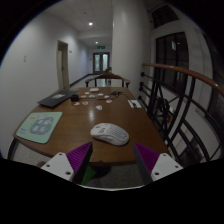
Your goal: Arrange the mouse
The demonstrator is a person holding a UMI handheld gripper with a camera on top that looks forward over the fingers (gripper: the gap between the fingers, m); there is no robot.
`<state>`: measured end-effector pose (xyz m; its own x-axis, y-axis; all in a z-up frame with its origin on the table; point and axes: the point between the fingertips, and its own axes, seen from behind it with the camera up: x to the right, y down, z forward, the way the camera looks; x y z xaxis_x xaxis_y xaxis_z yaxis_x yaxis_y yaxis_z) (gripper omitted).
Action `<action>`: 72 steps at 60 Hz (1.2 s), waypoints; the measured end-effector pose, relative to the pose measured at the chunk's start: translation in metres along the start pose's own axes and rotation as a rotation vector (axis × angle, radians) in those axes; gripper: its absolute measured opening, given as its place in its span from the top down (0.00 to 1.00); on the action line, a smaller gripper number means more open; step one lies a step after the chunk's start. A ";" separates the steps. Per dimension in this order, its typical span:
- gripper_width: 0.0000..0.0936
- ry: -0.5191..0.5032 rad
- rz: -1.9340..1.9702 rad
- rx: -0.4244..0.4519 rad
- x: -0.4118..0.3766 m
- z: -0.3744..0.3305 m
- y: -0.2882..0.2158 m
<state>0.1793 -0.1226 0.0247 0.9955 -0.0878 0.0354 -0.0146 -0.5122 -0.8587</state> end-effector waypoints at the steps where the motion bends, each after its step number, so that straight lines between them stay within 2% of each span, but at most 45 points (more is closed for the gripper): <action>1: 0.12 0.000 -0.004 -0.004 0.002 0.005 0.001; 9: 0.11 -0.028 -0.018 -0.080 0.009 0.049 0.018; 14: 0.11 -0.037 0.015 -0.071 0.015 0.064 0.008; 31: 0.10 -0.009 0.015 -0.127 0.052 0.137 -0.031; 37: 0.10 -0.041 -0.007 -0.154 0.055 0.163 -0.045; 42: 0.14 -0.049 0.003 -0.159 0.060 0.179 -0.053; 47: 0.43 -0.004 0.019 -0.143 0.068 0.187 -0.057; 55: 0.61 0.028 0.021 -0.125 0.069 0.186 -0.057; 58: 0.65 0.033 0.037 -0.123 0.069 0.186 -0.057; 64: 0.66 0.056 0.126 -0.133 0.067 0.176 -0.062; 72: 0.66 0.088 0.148 0.038 0.022 0.120 -0.149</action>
<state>0.2145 0.0538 0.0921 0.9706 -0.2354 -0.0493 -0.1551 -0.4560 -0.8764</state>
